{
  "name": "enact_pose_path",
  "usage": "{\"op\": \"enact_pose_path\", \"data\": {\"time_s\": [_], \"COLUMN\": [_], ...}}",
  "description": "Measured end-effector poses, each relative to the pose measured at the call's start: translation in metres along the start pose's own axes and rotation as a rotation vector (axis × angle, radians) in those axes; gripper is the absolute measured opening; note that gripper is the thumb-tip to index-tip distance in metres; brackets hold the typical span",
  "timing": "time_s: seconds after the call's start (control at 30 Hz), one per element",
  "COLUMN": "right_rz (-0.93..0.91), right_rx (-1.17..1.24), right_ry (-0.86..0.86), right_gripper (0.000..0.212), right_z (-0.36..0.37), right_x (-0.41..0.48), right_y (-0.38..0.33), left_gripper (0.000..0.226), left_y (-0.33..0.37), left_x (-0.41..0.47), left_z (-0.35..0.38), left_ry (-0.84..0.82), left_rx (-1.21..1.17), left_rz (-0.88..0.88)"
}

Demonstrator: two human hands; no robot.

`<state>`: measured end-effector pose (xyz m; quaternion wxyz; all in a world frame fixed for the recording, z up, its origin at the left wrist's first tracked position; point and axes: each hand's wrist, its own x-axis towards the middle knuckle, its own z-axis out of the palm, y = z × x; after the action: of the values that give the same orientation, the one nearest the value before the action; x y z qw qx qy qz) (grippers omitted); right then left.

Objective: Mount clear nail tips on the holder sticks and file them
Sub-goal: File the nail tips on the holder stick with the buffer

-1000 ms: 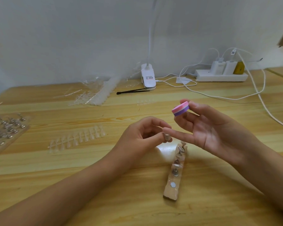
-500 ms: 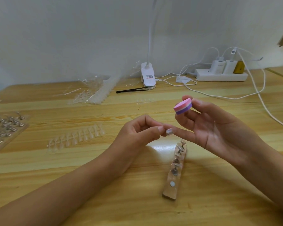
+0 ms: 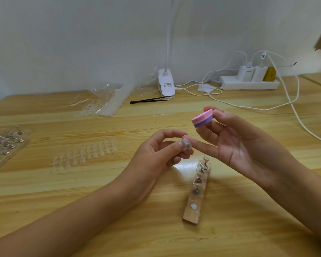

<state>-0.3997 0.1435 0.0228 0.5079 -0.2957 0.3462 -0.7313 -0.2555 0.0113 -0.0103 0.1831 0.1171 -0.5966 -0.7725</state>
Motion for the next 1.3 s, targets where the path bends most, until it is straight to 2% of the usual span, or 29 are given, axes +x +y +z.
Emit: {"op": "enact_pose_path", "data": {"time_s": [0.27, 0.7, 0.77, 0.87, 1.0, 1.07, 1.2, 1.3], "right_rz": [0.006, 0.001, -0.050, -0.127, -0.099, -0.095, -0.172, -0.122], "right_rx": [-0.005, -0.038, -0.150, -0.513, -0.790, -0.827, -0.731, -0.723], "right_ry": [0.034, 0.039, 0.039, 0.092, 0.068, 0.057, 0.143, 0.084], "right_gripper": [0.014, 0.018, 0.022, 0.022, 0.028, 0.026, 0.030, 0.031], "right_z": [0.002, -0.002, -0.004, -0.004, 0.001, 0.005, 0.008, 0.012], "right_x": [-0.001, -0.001, -0.001, -0.005, -0.007, -0.007, -0.007, -0.009], "right_y": [0.000, -0.003, -0.008, -0.012, 0.001, 0.006, 0.005, 0.008], "left_gripper": [0.013, 0.028, 0.028, 0.024, 0.019, 0.017, 0.023, 0.023], "left_y": [-0.001, 0.003, 0.004, 0.005, 0.005, 0.005, 0.004, 0.004], "left_x": [-0.001, 0.001, 0.003, 0.004, 0.004, 0.002, 0.002, 0.001], "left_z": [0.001, -0.002, -0.003, -0.004, -0.004, -0.003, -0.002, -0.001], "left_ry": [-0.004, -0.040, -0.017, 0.015, 0.015, 0.000, 0.026, 0.047], "left_rx": [0.074, -0.058, -0.124, -0.187, -0.197, -0.185, -0.154, -0.149], "left_rz": [-0.004, -0.057, -0.078, -0.105, -0.095, -0.082, -0.071, -0.052]}}
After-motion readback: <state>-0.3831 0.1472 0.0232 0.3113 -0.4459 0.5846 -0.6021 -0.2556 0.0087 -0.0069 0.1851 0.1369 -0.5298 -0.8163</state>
